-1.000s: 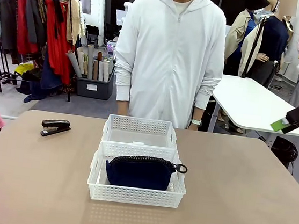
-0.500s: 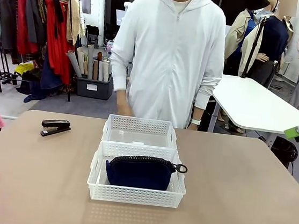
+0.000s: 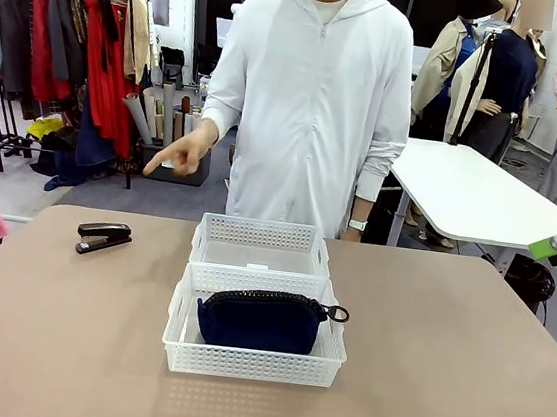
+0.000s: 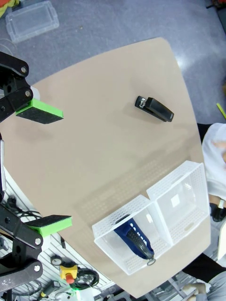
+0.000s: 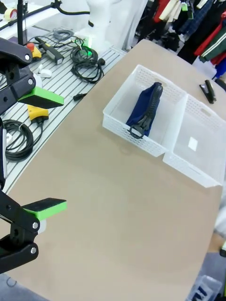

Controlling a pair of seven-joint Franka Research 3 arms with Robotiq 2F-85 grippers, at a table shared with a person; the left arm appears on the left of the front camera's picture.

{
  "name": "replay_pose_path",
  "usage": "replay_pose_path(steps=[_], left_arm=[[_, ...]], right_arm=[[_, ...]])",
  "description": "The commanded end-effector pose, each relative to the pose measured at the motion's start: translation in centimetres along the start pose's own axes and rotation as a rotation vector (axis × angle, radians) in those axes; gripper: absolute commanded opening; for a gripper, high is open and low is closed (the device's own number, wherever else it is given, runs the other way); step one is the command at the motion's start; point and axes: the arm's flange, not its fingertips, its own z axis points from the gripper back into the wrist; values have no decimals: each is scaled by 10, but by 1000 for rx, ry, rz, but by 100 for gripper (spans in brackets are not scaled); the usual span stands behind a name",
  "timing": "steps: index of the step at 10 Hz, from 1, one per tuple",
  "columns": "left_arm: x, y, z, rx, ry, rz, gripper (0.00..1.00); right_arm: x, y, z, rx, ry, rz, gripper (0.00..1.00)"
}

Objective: Distribute items into two baskets.
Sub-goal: Pick up the Stapler that the person points to.

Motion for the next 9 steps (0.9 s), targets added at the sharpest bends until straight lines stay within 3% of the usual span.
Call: replay_pose_path(steps=[1,9], left_arm=[[-1,0,0,-4,-3,-1,100],[-1,0,0,-4,-3,-1,100]], right_arm=[[0,0,0,-2,-3,-4,100],[0,0,0,-2,-3,-4,100]])
